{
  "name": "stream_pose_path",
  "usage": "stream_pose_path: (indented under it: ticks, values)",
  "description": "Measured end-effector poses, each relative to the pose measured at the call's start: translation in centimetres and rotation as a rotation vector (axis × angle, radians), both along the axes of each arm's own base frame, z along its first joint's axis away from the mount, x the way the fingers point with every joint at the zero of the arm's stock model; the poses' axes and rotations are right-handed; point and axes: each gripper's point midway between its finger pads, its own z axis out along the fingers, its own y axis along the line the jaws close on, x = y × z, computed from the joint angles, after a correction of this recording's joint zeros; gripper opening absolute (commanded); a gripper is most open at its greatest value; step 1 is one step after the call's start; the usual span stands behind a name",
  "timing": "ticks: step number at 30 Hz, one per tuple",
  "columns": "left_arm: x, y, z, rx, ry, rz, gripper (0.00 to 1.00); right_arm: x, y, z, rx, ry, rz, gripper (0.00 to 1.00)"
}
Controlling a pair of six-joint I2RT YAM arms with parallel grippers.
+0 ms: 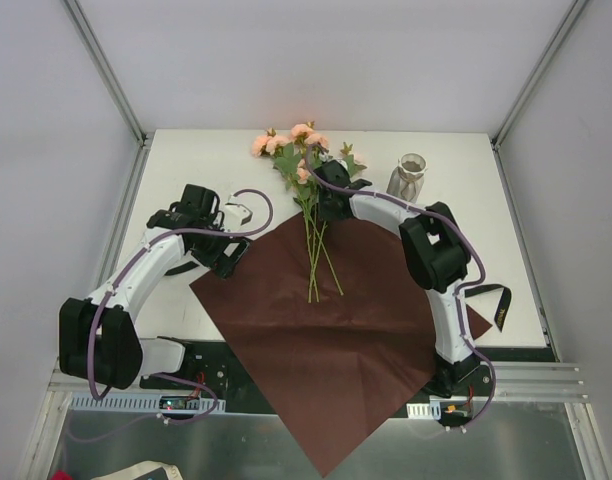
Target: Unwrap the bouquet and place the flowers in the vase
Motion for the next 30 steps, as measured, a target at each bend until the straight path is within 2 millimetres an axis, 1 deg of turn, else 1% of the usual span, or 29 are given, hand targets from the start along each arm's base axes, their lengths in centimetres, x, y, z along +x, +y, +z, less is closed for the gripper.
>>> stream_pose_path:
  ticks: [2,7,9,11,13,14,16,20,22,23,25,26,27,30]
  values:
    - [0.0,0.0,0.1,-0.001,-0.006,-0.001,0.91,0.1,0.1,0.0,-0.002,0.004,0.003,0.01]
    - [0.1,0.0,0.9,-0.005,-0.033,-0.004,0.91,0.7,-0.2,0.5,0.002,-0.004,-0.011,0.01]
    - [0.2,0.1,1.3,-0.003,-0.05,-0.006,0.92,0.0,-0.8,0.9,0.002,-0.009,-0.014,0.01]
    - [0.3,0.3,1.7,0.007,-0.065,-0.005,0.92,-0.6,-1.2,2.3,0.008,-0.026,-0.014,0.01]
    - [0.3,0.4,2.1,0.01,-0.082,-0.004,0.92,-1.0,-1.2,4.9,0.031,-0.068,-0.011,0.01]
    - [0.4,0.4,2.3,0.009,-0.089,-0.004,0.92,-1.1,-1.1,6.7,0.047,-0.102,-0.008,0.01]
    - [0.3,0.4,2.6,0.007,-0.099,-0.003,0.92,-1.1,-0.8,11.1,0.092,-0.19,-0.003,0.01]
    - [0.1,0.5,3.0,0.004,-0.11,-0.003,0.92,-1.3,-1.0,21.2,0.179,-0.424,0.015,0.01]
    - [-0.1,0.5,3.2,0.004,-0.111,-0.003,0.93,-1.4,-1.9,26.0,0.192,-0.559,0.019,0.01]
    - [-0.2,0.6,3.2,0.005,-0.111,-0.003,0.93,-1.4,-2.3,28.0,0.191,-0.617,0.02,0.01]
    - [-0.3,0.7,3.4,0.004,-0.114,0.002,0.93,-1.1,-3.5,32.6,0.186,-0.802,0.029,0.01]
    - [-0.3,0.8,3.4,0.005,-0.115,0.004,0.93,-1.1,-4.3,34.4,0.173,-0.891,0.031,0.01]
    - [-0.3,0.8,3.4,0.004,-0.116,0.004,0.93,-1.1,-5.0,36.0,0.162,-0.975,0.033,0.01]
    - [-0.3,0.8,3.4,0.004,-0.115,0.004,0.93,-0.4,-7.2,39.3,0.106,-1.158,0.014,0.01]
